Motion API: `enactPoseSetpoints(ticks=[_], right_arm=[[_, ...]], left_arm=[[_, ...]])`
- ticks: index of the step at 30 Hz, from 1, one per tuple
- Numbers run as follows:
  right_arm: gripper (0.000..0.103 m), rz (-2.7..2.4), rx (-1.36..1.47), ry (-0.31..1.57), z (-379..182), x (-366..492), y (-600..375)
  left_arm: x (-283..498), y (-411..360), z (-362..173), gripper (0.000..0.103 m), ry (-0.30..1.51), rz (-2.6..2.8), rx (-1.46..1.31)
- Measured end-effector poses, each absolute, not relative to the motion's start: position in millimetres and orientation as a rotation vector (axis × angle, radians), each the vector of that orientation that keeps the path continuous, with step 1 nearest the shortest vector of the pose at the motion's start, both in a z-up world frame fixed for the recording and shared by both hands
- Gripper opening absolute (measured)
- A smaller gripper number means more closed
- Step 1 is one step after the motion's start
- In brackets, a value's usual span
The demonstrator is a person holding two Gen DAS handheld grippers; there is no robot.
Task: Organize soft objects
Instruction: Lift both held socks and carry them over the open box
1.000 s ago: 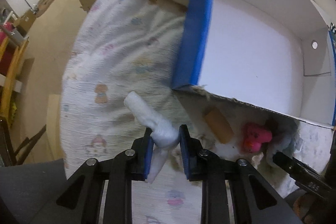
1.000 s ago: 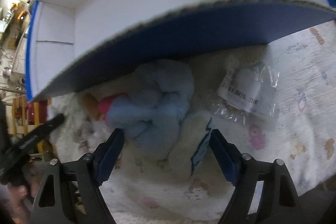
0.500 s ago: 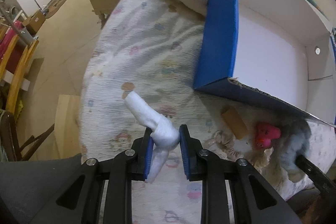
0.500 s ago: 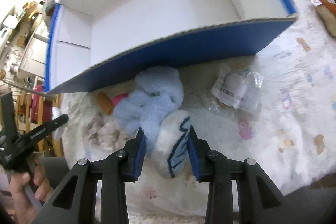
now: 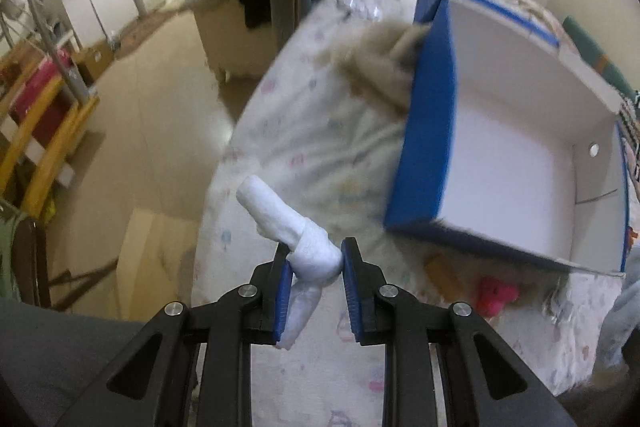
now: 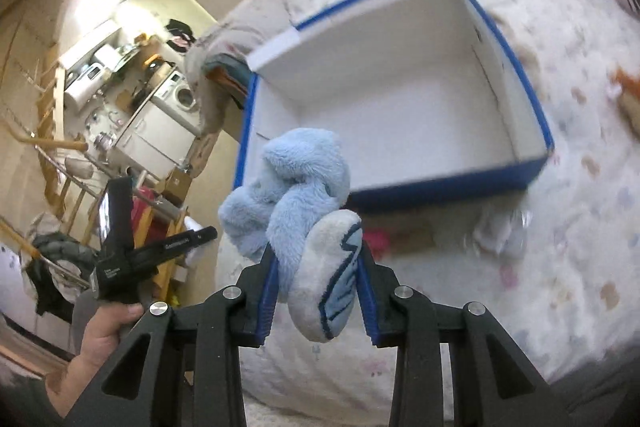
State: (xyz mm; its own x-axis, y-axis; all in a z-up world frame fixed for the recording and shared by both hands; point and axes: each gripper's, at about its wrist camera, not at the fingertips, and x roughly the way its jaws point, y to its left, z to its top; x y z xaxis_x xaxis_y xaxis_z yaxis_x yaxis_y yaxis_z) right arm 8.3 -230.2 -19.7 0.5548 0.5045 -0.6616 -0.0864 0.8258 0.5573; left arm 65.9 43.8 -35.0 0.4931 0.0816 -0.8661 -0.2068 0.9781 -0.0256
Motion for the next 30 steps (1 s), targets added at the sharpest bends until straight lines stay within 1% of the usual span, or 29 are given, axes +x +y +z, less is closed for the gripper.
enactPoseSetpoints(ticks=[4,10,16,20,25,30], right_arm=[[0.037,0.362,0.477,0.891,-9.7,13.8,-238.2],[0.037,0.325,0.44,0.821,7.0,24.1,-248.2],[0.037,0.314,0.436,0.784,17.8,51.0,-250.6],[0.037,0.302,0.454,0.77,19.5,70.3,-252.8],[0.037,0.282,0.483,0.79,11.3,92.7,-255.7],[0.037,0.265,0.474,0.804,9.0,119.1,-259.2]], left_arm=[[62.3,35.9,-19.1,0.022,0.974,0.164,-0.099],[66.7,24.0,1.5,0.022,0.943,0.116,-0.085],[88.8,-5.6,33.6,0.022,0.884,0.04,-0.004],[108.1,-22.9,44.7,0.022,0.86,0.018,0.042],[132.5,-41.6,44.5,0.022,0.871,-0.002,0.072],[156.4,-62.7,31.3,0.022,0.895,-0.022,0.095]])
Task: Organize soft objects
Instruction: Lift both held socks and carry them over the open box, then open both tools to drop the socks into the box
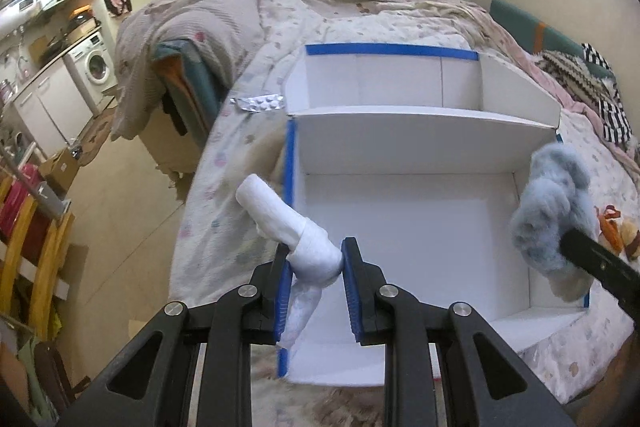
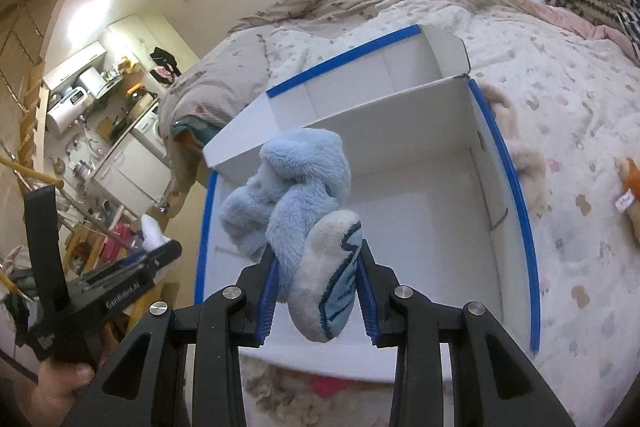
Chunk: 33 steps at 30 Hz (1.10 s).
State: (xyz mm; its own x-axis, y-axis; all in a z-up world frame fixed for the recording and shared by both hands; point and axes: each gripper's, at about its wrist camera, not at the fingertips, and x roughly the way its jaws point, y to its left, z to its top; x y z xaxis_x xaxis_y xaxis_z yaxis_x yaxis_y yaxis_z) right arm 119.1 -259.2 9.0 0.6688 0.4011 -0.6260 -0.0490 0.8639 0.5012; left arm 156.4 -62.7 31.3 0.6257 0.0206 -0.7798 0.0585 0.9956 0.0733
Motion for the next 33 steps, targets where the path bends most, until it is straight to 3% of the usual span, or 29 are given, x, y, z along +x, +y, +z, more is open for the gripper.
enactPoseSetpoints(ticks=[8,33], right_arm=[[0.037,0.219,0.465,0.847,-19.7,137.4,-265.8],[0.039,0.085,0.377,1.108,-82.5,165.7,-256.4]], left_arm=[[173.3,-66.7,2.1,0.022,0.854,-0.036,0.066],[183.4,-88.6,-46.6,0.022,0.96,-0.087,0.117]])
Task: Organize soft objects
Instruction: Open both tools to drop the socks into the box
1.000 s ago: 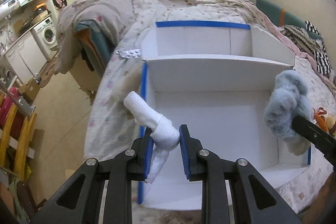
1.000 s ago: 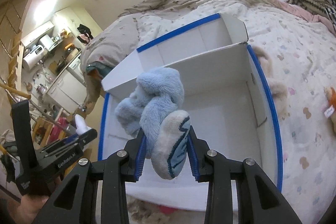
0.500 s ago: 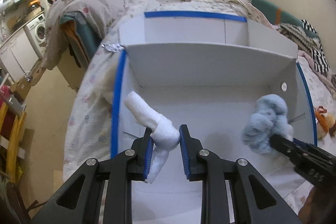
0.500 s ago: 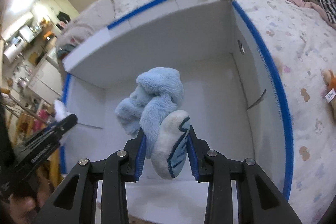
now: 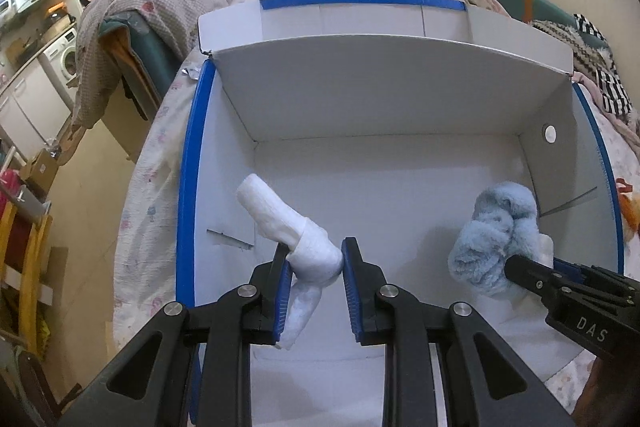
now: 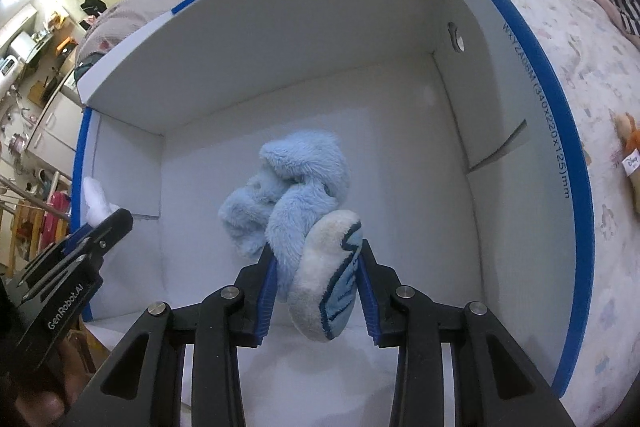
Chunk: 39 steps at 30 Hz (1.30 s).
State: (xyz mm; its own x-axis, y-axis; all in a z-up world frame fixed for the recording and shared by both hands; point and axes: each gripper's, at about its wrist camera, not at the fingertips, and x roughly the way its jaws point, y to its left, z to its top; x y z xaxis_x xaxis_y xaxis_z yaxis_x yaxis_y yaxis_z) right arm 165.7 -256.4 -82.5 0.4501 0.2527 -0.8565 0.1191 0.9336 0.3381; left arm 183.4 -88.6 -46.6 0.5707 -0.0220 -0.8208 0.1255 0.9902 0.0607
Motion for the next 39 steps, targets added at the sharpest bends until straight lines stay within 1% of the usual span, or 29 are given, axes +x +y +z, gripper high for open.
enactPoseSetpoints(ticks=[17,18,20,22,24,25,27,29,30,31,32,34,36,39], right_arm=[[0.041,0.072,0.371,1.116,-83.5,168.6,-257.4],[0.041,0.072,0.373,1.115,-83.7,169.0,-257.1],[0.043,0.074,0.381,1.11,-83.1,169.2,-257.4],[0.047,0.075,0.386,1.105,-81.4,169.1,-259.0],[0.051,0.075,0.392,1.098,-79.7,169.1,-260.3],[0.054,0.07,0.389,1.093,-78.2,168.6,-260.4],[0.065,0.057,0.365,1.069,-72.5,167.3,-259.0],[0.068,0.054,0.344,1.034,-65.9,164.9,-256.5],[0.072,0.058,0.337,1.018,-62.6,164.0,-255.6],[0.079,0.062,0.335,1.007,-60.3,163.4,-255.3],[0.083,0.068,0.336,0.998,-58.3,163.1,-254.9],[0.094,0.079,0.35,0.99,-56.8,162.7,-255.7],[0.1,0.077,0.362,0.989,-55.4,161.0,-258.4],[0.103,0.069,0.374,0.958,-51.8,160.8,-259.8]], left_arm=[[182.6,-87.9,-47.7,0.023,0.963,-0.089,0.127],[182.1,-88.5,-47.1,0.024,0.959,-0.089,0.132],[181.4,-90.0,-46.2,0.03,0.954,-0.091,0.14],[180.6,-90.5,-45.2,0.05,0.947,-0.084,0.144],[180.0,-88.1,-43.3,0.061,0.94,-0.07,0.126],[180.2,-86.6,-42.3,0.062,0.937,-0.064,0.113],[181.4,-84.8,-41.3,0.063,0.942,-0.067,0.103],[182.2,-84.8,-40.8,0.064,0.944,-0.066,0.105],[182.0,-84.9,-40.5,0.065,0.941,-0.063,0.109],[181.6,-84.8,-40.3,0.065,0.939,-0.06,0.111],[181.1,-85.1,-40.2,0.065,0.937,-0.06,0.113],[180.6,-85.7,-40.2,0.065,0.937,-0.062,0.116],[180.1,-85.9,-40.2,0.065,0.935,-0.06,0.12],[180.7,-86.2,-39.9,0.065,0.934,-0.058,0.123]])
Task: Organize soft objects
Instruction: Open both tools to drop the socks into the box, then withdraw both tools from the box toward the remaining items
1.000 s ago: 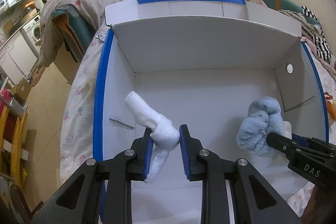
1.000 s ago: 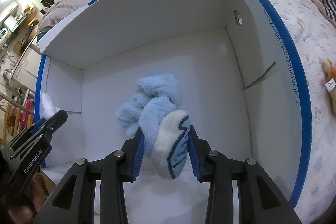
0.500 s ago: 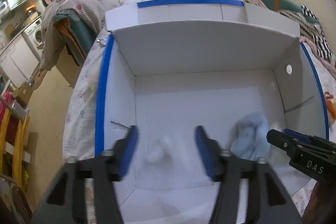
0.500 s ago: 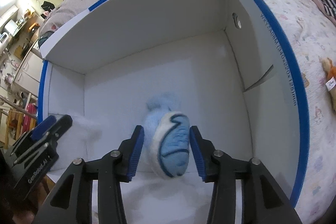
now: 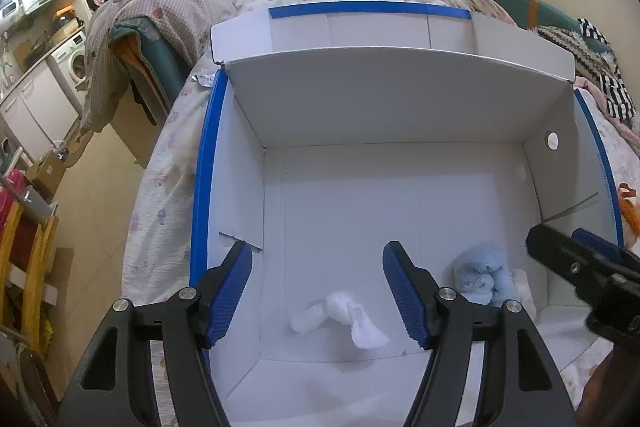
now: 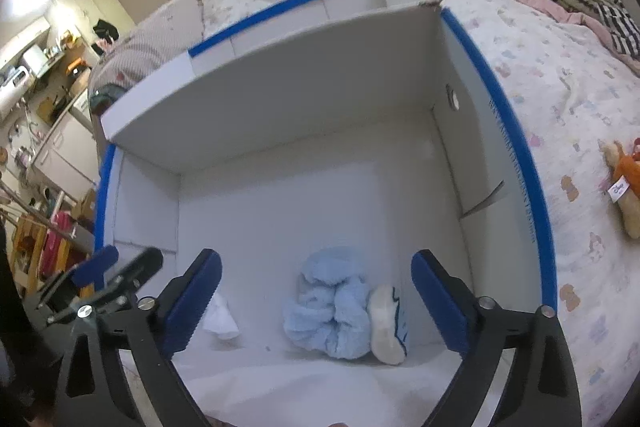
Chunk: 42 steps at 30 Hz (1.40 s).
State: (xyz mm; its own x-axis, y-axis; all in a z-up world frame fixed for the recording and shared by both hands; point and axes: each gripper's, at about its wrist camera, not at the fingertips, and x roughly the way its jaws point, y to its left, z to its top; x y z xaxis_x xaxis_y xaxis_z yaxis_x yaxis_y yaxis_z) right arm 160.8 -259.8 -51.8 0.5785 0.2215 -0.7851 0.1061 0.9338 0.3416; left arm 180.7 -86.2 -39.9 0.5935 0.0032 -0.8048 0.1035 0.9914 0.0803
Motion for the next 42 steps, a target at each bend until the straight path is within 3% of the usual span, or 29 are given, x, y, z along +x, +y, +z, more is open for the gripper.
enactPoseSetpoints(ticks=[25,42], right_arm=[[0.103,0.084,0.373,0.904,-40.3,155.7,-257.5],[0.103,0.118,0.319,0.852,-10.0,93.2,-254.6]], left_arm=[[168.2,-72.9,-17.9,0.065,0.919,-0.066,0.107],[94.5,-33.2,-4.3,0.065,0.966,-0.017,0.009]])
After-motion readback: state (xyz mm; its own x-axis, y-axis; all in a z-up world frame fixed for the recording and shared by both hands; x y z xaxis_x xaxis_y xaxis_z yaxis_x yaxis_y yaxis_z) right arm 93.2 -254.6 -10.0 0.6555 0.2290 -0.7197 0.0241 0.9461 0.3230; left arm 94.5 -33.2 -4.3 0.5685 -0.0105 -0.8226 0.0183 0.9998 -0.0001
